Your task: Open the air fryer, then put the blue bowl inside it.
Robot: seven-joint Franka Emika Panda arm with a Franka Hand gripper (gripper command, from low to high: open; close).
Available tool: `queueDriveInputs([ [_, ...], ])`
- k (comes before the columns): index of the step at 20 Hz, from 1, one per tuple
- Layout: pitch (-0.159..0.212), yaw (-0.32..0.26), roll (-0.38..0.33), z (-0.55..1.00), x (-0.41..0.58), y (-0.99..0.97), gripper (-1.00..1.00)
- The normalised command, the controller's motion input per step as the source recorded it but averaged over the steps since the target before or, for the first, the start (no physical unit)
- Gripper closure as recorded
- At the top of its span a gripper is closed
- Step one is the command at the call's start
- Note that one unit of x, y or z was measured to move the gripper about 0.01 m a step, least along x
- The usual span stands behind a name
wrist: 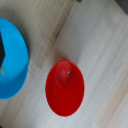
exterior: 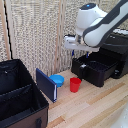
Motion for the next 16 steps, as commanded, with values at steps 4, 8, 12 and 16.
queueDriveInputs([
  [4,0.326,0.000,0.022,0.38,0.586,0.23,-1.00],
  [8,0.337,0.000,0.065,0.29,0.600,0.26,-1.00],
  [12,0.331,0.000,0.102,0.24,0.604,0.29,-1.00],
  [16,0.318,0.027,0.186,0.12,0.501,0.15,-1.00],
])
